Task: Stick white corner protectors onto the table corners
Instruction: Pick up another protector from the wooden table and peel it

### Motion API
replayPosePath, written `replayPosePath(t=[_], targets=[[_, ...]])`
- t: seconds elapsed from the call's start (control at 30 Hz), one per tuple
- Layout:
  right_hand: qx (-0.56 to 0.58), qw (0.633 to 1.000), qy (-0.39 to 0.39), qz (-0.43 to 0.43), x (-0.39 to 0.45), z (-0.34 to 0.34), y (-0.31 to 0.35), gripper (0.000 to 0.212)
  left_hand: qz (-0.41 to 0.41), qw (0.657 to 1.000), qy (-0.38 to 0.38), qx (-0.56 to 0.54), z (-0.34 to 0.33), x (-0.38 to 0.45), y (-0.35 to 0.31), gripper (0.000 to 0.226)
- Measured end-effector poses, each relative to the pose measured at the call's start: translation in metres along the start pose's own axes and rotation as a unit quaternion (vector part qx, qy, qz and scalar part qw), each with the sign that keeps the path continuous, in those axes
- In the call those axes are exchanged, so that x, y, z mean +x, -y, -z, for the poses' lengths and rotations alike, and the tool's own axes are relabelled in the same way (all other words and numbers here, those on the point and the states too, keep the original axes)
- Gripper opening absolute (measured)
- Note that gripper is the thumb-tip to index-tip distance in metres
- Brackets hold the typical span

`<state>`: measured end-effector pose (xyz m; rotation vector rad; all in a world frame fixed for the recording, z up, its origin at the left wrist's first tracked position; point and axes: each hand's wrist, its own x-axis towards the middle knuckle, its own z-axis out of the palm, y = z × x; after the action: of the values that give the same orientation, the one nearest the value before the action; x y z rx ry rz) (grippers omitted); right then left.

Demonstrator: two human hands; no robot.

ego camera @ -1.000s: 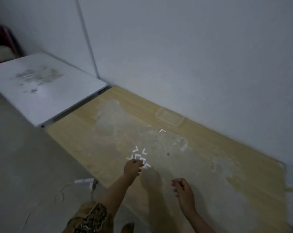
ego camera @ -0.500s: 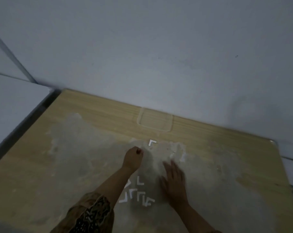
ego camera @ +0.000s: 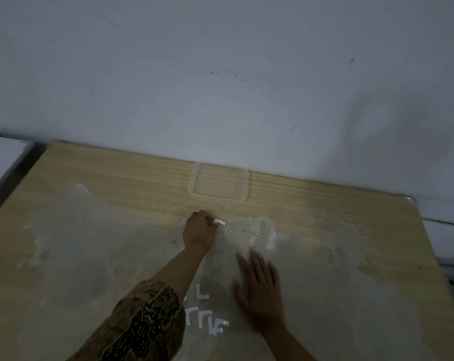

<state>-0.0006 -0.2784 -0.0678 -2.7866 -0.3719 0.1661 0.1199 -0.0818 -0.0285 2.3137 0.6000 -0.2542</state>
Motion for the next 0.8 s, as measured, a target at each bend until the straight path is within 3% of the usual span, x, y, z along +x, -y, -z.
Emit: replayPosePath(t=[0.13,0.3,0.4,0.53,0.63,0.8], targets=[[0.006,1.000,0.001,-0.003,0.001,0.003,0.001,0.062,-0.025,0.999,-0.030,-0.038,-0.001,-0.014,0.001,0.009],[0.018,1.000,0.022,-0.002,0.004,0.002,-0.001,0.061,0.016,0.974,-0.002,-0.225,0.005,-0.051,0.002,0.011],[0.058,0.997,0.045,0.010,0.007,0.010,-0.003,0.058,0.050,0.930,0.105,-0.349,0.008,-0.081,0.007,0.020],[0.234,0.968,0.080,-0.048,0.000,0.040,0.006,0.041,0.098,0.872,0.104,-0.468,0.017,-0.120,0.011,0.019],[0.320,0.942,0.018,-0.099,-0.018,0.070,0.014,0.022,0.109,0.852,0.130,-0.496,0.022,-0.153,0.006,0.018],[0.420,0.899,-0.045,-0.118,-0.043,0.120,0.028,0.016,0.066,0.819,0.149,-0.549,0.027,-0.198,-0.010,0.023]])
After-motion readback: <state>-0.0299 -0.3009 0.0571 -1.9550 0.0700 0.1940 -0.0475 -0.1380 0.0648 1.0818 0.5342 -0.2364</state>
